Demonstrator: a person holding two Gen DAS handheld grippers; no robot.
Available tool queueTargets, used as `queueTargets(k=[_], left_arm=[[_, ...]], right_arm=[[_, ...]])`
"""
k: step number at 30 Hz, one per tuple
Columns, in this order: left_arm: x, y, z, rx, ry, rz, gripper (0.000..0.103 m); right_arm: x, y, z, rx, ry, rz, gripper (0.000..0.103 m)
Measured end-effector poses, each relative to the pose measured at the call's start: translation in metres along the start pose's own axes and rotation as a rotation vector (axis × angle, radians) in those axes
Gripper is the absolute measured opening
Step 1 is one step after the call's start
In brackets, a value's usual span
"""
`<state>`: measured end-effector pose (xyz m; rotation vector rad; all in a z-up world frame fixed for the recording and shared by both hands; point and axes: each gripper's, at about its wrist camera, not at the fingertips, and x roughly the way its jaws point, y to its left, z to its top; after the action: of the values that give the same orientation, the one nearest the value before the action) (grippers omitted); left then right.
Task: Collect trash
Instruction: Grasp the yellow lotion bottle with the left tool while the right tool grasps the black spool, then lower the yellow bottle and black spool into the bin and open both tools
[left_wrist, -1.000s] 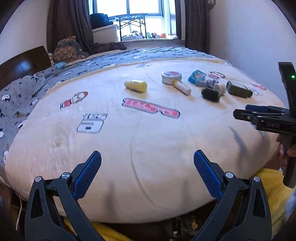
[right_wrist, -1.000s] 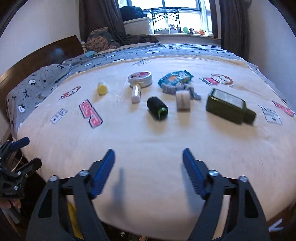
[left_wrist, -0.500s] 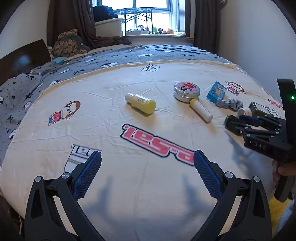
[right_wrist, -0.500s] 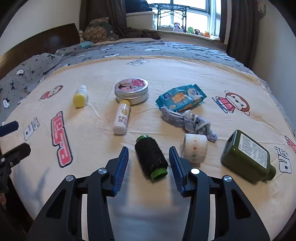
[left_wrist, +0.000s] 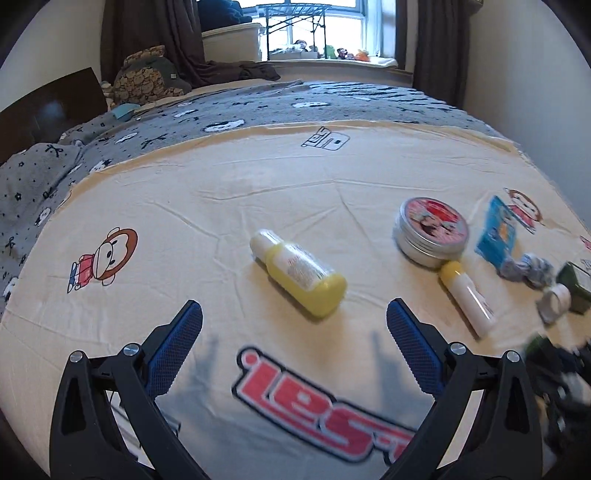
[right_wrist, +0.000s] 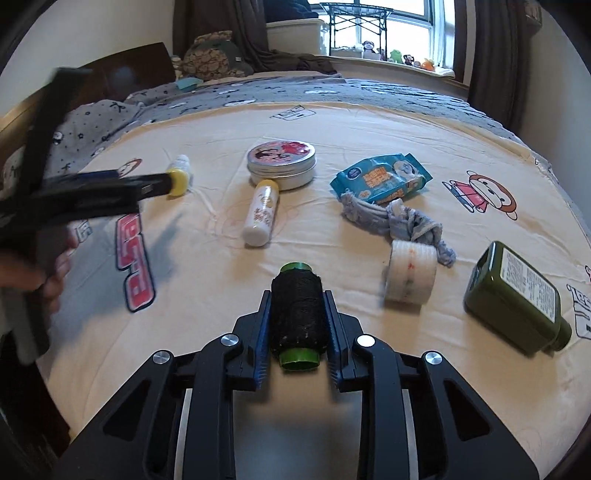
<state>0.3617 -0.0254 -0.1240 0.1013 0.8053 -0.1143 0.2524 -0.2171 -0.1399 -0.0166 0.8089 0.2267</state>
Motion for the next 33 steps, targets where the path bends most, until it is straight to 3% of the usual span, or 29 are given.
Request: queueTargets(k=[8, 9, 11, 13, 17, 20, 25, 33], left_arm=[[0.040, 0.008, 0.029, -0.104, 0.057, -0.025, 0.091], [0.046, 0.008, 0.031, -0.107, 0.075, -0.026, 0.086], [0.056, 0.007, 0.031, -0.111, 0.117, -0.035, 0.055], [0.061, 0.007, 0.029, -0.107, 0.131, -0.030, 0.043], [0.053, 0.010, 0.025, -0.093, 0.130, -0.024, 0.032], [0.039, 0.010, 0.017, -0.070, 0.123, -0.019, 0.030], [-0.002, 0.012, -0.003, -0.062, 0.084, -0.071, 0.029], [-0.105, 0.007, -0.063, -0.020, -0.024, -0.170, 0.029]], right_arm=[[-0.028, 0.004, -0.024, -0.009, -0.008, 0.026, 0.027], [-0.031, 0.003, -0.027, -0.006, -0.007, 0.033, 0.027], [-0.035, 0.001, -0.030, 0.002, -0.011, 0.039, 0.027], [-0.040, -0.001, -0.031, 0.006, -0.016, 0.037, 0.027], [-0.048, 0.000, -0.035, 0.005, -0.024, 0.032, 0.027], [-0.053, 0.001, -0.037, 0.008, -0.029, 0.032, 0.027], [-0.068, 0.008, -0.046, 0.005, -0.046, 0.022, 0.027], [-0.104, 0.021, -0.069, 0.019, -0.069, 0.011, 0.027]])
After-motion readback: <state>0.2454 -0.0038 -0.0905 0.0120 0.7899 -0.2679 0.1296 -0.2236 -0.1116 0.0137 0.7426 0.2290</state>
